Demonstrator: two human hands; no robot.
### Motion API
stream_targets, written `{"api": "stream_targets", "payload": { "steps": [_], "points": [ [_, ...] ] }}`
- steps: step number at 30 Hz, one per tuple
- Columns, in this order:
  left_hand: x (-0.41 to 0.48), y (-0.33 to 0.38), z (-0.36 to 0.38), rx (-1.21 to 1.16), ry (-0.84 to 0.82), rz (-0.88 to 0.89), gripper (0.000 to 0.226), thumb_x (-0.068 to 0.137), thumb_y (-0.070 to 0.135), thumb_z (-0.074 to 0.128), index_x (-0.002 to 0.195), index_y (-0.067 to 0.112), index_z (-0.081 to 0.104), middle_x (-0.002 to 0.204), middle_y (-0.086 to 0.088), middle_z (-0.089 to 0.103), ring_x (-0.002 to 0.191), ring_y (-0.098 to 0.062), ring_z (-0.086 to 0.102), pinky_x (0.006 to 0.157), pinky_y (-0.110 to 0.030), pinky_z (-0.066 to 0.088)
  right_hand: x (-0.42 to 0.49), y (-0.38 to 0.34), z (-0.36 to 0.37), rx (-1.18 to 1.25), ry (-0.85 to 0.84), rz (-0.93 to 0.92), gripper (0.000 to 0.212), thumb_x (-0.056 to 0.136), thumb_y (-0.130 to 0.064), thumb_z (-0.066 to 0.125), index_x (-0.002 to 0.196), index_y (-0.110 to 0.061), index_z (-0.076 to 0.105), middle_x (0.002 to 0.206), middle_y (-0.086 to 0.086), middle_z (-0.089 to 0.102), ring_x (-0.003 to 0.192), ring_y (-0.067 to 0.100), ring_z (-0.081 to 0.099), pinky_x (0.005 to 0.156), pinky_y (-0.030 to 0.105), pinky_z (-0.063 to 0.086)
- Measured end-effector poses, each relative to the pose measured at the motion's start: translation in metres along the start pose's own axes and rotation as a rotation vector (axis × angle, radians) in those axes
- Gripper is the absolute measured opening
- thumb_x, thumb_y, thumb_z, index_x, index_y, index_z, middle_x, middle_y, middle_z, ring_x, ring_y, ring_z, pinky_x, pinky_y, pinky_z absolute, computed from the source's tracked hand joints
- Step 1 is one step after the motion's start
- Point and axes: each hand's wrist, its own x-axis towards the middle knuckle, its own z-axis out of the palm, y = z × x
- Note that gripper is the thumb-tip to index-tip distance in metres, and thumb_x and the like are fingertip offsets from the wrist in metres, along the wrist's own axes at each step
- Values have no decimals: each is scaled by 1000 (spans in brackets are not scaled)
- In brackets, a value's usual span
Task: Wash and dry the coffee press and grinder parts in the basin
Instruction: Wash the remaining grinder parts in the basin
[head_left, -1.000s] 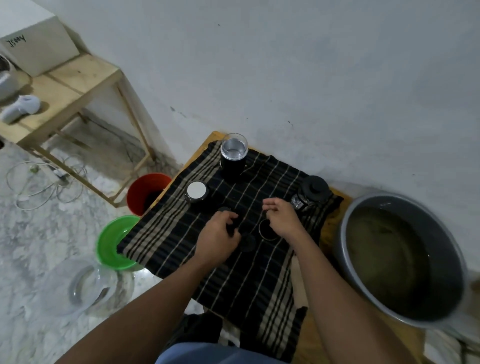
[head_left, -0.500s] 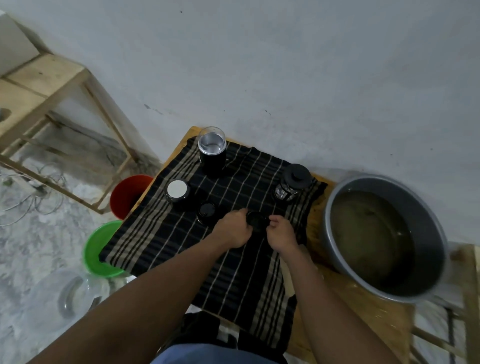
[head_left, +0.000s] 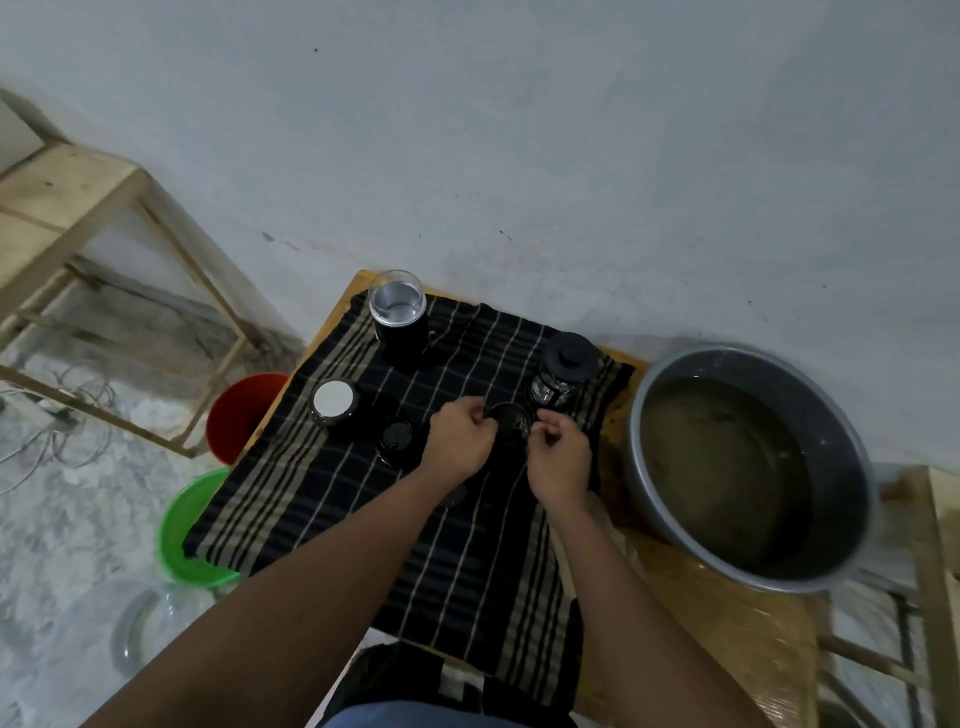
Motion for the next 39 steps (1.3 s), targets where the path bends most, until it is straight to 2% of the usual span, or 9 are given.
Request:
{"api": "stream_targets", "payload": {
  "steps": [5, 11, 15, 19, 23, 27, 30, 34, 39],
  "points": [
    [-13, 30, 16, -236, 43, 168, 35, 91, 6, 68, 126, 7, 68, 109, -1, 73, 90, -1, 67, 82, -11, 54, -5, -18, -41, 149, 231, -168, 20, 99, -15, 61, 118, -12, 67, 100, -4, 66, 91, 7, 61, 72, 2, 43],
    [-25, 84, 72, -351, -144, 281, 49, 84, -3, 76, 131, 4, 63, 107, -3, 71, 87, -10, 67, 82, -18, 57, 20, -5, -120, 326, 410, -106, 22, 95, -7, 67, 117, -9, 68, 100, 4, 71, 93, 17, 68, 85, 33, 57],
    [-20, 112, 121, -288, -403, 271, 70, 84, 7, 80, 147, 10, 50, 130, -1, 65, 116, -14, 64, 98, -37, 56, 41, 22, -170, 402, 322, 78, 24, 96, -6, 65, 119, -11, 65, 111, 6, 71, 102, 18, 68, 93, 43, 58],
    [-16, 129, 161, 61, -582, 347, 76, 83, 19, 83, 150, 16, 46, 141, -1, 58, 126, -19, 58, 105, -38, 51, 55, 54, -199, 466, 183, 226, 25, 99, -3, 57, 123, -8, 62, 101, 0, 69, 93, 13, 66, 94, 41, 57],
    [-11, 136, 187, 186, -568, 386, 81, 74, 23, 90, 144, 16, 50, 139, -1, 57, 126, -16, 54, 108, -30, 45, 72, 84, -212, 361, 53, 264, 25, 99, -18, 56, 119, -28, 68, 116, -2, 71, 110, 18, 66, 97, 51, 56],
    [-6, 134, 202, 285, -563, 401, 76, 70, 17, 91, 137, 18, 55, 135, -1, 59, 125, -16, 54, 99, -22, 42, 81, 93, -226, 385, 13, 300, 21, 101, -9, 51, 111, -20, 66, 109, 6, 72, 100, 22, 70, 90, 46, 59],
    [-2, 129, 210, 393, -511, 389, 74, 69, 15, 90, 133, 21, 54, 136, -4, 59, 126, -22, 54, 101, -29, 45, 90, 105, -240, 448, 107, 388, 15, 102, -8, 50, 106, -13, 63, 96, 9, 69, 84, 21, 67, 80, 38, 56],
    [2, 126, 221, 549, -482, 342, 78, 66, 27, 93, 133, 28, 53, 135, -5, 61, 121, -27, 59, 97, -43, 53, 102, 125, -255, 456, 200, 487, 27, 95, -9, 51, 71, -14, 59, 69, 6, 55, 67, 23, 53, 60, 36, 42],
    [0, 122, 232, 634, -441, 331, 70, 71, 25, 87, 133, 26, 55, 129, -8, 65, 116, -31, 63, 95, -42, 54, 104, 109, -243, 511, -25, 523, 21, 100, 1, 45, 96, -3, 66, 87, 13, 67, 76, 24, 64, 66, 30, 54]
  ]
}}
